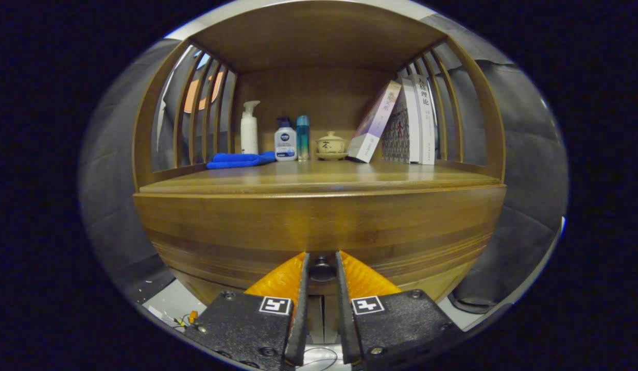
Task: Pull open the drawer, take out the items inside it, and place them on the countertop above the cabinet.
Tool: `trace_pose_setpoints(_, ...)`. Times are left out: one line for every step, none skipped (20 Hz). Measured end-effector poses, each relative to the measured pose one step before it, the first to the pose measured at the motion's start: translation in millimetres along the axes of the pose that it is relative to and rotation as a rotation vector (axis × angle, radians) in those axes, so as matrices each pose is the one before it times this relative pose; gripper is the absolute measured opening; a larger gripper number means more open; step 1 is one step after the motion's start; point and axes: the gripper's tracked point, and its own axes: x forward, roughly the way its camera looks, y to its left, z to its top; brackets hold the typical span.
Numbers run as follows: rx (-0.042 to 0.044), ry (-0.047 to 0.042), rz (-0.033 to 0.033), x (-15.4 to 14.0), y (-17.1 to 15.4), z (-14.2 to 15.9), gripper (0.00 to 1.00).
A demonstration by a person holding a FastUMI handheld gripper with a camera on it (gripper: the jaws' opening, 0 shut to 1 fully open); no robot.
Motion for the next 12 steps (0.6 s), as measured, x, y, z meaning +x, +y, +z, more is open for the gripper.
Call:
trace_pose_setpoints(0.00690,0.00041,-0.00078,1.16,1.09,-1.46,0.30)
trace_pose_setpoints(0.00593,0.00641,0.00292,-1.91,0.63,0.42,0.27)
trace_pose_setpoints(0.00788,0.00436,0.00381,0.78,0.00,-0.66,0.26)
trace_pose_setpoints(0.00004,0.00333,0.00391,-0.42,-0.25,0.68,0.25)
trace_pose_setpoints(-0.00623,0.00220,0.00287,0.54,-0.47,-0.83,0.24)
trace_pose_setpoints(-0.00323,0.00139,0.00118,-0.64,-0.50,-0.01,0.23)
trace_pose_setpoints(0.00044,0.00104,-0.00101,-0.80,-0.75,-0.13,0.23)
trace_pose_setpoints(0.00120,-0.00071,-0.00392,-1.60,-1.04,0.14,0.23)
trace_pose_setpoints(0.00026,-0.00012,-0.00306,-4.45,-0.14,-1.69,0.23)
trace_pose_setpoints(-0.00011,0.00071,-0.00070,-4.72,-0.28,-0.92,0.23)
trace_pose_setpoints(-0.00143,0.00210,0.00224,-5.52,0.24,-2.11,0.23)
trace_pose_setpoints(0.00415,0.00330,0.00503,-5.53,-0.24,-1.36,0.23)
